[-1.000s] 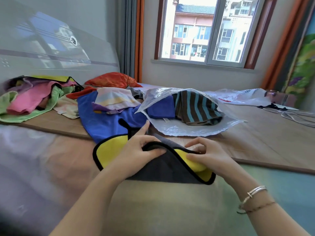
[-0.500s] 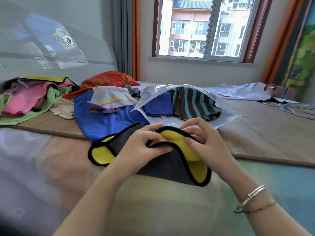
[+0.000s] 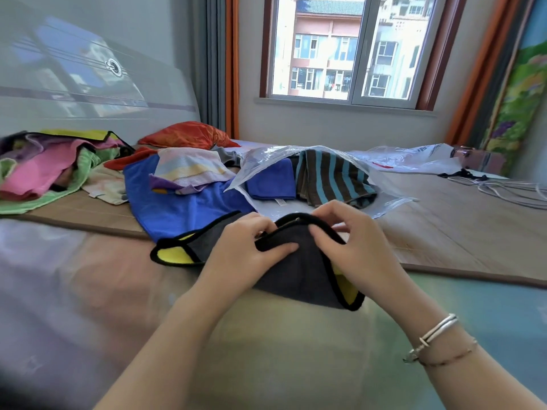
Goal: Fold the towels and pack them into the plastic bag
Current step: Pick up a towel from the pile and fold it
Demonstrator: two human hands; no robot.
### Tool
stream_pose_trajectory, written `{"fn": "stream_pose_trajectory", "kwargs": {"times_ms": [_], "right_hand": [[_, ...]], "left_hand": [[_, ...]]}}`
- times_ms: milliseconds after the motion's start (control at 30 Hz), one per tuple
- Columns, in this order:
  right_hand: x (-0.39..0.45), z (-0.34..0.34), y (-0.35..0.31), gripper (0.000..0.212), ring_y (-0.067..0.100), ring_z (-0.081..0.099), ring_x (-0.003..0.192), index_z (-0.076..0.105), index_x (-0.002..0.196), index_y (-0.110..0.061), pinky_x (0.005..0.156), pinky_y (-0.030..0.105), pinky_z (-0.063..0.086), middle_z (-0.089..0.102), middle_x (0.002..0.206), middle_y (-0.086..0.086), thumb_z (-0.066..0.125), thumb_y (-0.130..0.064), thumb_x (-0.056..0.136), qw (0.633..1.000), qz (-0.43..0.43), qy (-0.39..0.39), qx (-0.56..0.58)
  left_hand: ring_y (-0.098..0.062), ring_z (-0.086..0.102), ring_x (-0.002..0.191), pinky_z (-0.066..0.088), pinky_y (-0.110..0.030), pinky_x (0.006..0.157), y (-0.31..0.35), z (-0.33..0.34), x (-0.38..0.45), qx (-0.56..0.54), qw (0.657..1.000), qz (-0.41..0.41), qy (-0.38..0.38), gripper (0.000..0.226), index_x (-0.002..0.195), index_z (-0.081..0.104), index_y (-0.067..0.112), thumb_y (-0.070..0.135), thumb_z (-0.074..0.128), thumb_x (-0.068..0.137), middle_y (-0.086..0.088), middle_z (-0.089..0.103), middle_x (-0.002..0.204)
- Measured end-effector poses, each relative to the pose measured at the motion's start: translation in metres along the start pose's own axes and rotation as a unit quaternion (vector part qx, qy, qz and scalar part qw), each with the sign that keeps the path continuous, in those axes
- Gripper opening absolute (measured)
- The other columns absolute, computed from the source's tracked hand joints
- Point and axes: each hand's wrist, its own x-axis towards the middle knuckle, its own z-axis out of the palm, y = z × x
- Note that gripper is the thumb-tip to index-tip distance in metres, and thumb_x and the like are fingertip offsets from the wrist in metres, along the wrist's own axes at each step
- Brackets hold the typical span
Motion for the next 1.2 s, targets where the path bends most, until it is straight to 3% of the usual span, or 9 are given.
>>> {"fn": "stream_pose_trajectory", "kwargs": {"times_ms": [100, 167, 300, 433, 633, 800, 900, 1033, 1200], "right_hand": [[0.0, -0.009, -0.004, 0.01, 0.004, 0.06, 0.078, 0.06, 0.084, -0.023, 0.071, 0.015, 0.045, 0.065, 0.08, -0.011, 0.064, -0.014, 0.084, 0.997, 0.019, 0.068, -0.005], [-0.002, -0.012, -0.006, 0.012, 0.005, 0.056, 0.074, 0.056, 0.083, -0.023, 0.065, 0.012, 0.042, 0.062, 0.077, -0.01, 0.063, -0.012, 0.082, 0.996, 0.019, 0.09, -0.014], [-0.003, -0.017, -0.009, 0.014, 0.006, 0.054, 0.074, 0.052, 0.089, -0.02, 0.061, 0.015, 0.039, 0.058, 0.078, -0.01, 0.06, -0.012, 0.082, 0.99, 0.033, 0.126, -0.05], [0.006, -0.036, -0.013, 0.016, -0.003, 0.051, 0.069, 0.05, 0.091, -0.019, 0.06, 0.01, 0.037, 0.054, 0.074, -0.011, 0.056, -0.007, 0.083, 0.974, 0.072, 0.214, -0.017], [0.025, -0.058, -0.021, 0.003, 0.004, 0.049, 0.065, 0.053, 0.086, -0.014, 0.053, 0.013, 0.033, 0.054, 0.071, -0.007, 0.054, -0.016, 0.085, 0.958, 0.132, 0.256, 0.007], [0.048, -0.049, 0.024, 0.013, 0.02, 0.054, 0.076, 0.054, 0.091, -0.013, 0.064, 0.029, 0.035, 0.057, 0.077, -0.001, 0.057, -0.026, 0.088, 0.958, 0.257, 0.122, -0.034], [0.044, -0.022, 0.062, 0.019, 0.029, 0.057, 0.096, 0.055, 0.1, -0.011, 0.076, 0.033, 0.042, 0.062, 0.097, 0.008, 0.058, -0.026, 0.088, 0.944, 0.31, 0.006, -0.115], [0.039, 0.001, 0.075, 0.023, 0.026, 0.056, 0.089, 0.054, 0.103, -0.01, 0.076, 0.034, 0.046, 0.061, 0.102, 0.01, 0.056, -0.026, 0.087, 0.927, 0.324, -0.068, -0.179], [0.05, 0.002, 0.053, 0.033, 0.021, 0.059, 0.087, 0.059, 0.099, -0.013, 0.071, 0.032, 0.047, 0.063, 0.095, 0.004, 0.062, -0.042, 0.084, 0.934, 0.31, -0.115, -0.138]], "left_hand": [[-0.006, 0.06, 0.084, 0.048, -0.037, 0.08, -0.016, -0.015, -0.003, 0.061, 0.992, -0.048, -0.095, 0.055, 0.078, 0.07, 0.025, 0.076, 0.049, 0.071, 0.012, 0.063, 0.087], [-0.011, 0.058, 0.074, 0.043, -0.037, 0.072, -0.023, -0.021, -0.007, 0.105, 0.981, -0.084, -0.14, 0.062, 0.067, 0.061, 0.025, 0.084, 0.042, 0.074, 0.008, 0.058, 0.076], [-0.01, 0.054, 0.067, 0.037, -0.031, 0.065, -0.019, -0.04, -0.008, 0.087, 0.988, -0.079, -0.1, 0.032, 0.061, 0.057, 0.036, 0.061, 0.056, 0.081, 0.008, 0.054, 0.068], [0.0, 0.059, 0.085, 0.039, -0.011, 0.07, 0.013, -0.075, -0.001, 0.065, 0.998, -0.013, -0.005, 0.022, 0.074, 0.064, 0.043, 0.025, 0.075, 0.081, 0.012, 0.068, 0.081], [0.011, 0.056, 0.071, 0.035, -0.007, 0.063, 0.06, -0.118, 0.02, 0.112, 0.994, -0.005, 0.019, 0.02, 0.059, 0.066, 0.035, 0.031, 0.083, 0.069, 0.026, 0.064, 0.067], [-0.002, 0.059, 0.085, 0.04, -0.011, 0.068, 0.028, -0.106, 0.047, 0.179, 0.975, -0.068, -0.116, 0.014, 0.07, 0.067, 0.029, 0.024, 0.076, 0.08, 0.013, 0.067, 0.083], [-0.011, 0.062, 0.086, 0.051, -0.033, 0.082, -0.034, -0.071, 0.042, 0.221, 0.951, -0.133, -0.171, 0.018, 0.072, 0.059, 0.034, 0.027, 0.071, 0.083, 0.014, 0.065, 0.082], [-0.018, 0.057, 0.085, 0.05, -0.039, 0.083, -0.077, -0.048, 0.022, 0.243, 0.935, -0.222, -0.134, 0.02, 0.084, 0.047, 0.033, 0.038, 0.065, 0.081, 0.01, 0.059, 0.088], [-0.017, 0.058, 0.081, 0.043, -0.029, 0.068, -0.072, -0.051, 0.016, 0.122, 0.943, -0.308, -0.032, 0.028, 0.083, 0.061, 0.018, 0.036, 0.08, 0.075, 0.005, 0.058, 0.079]]}}
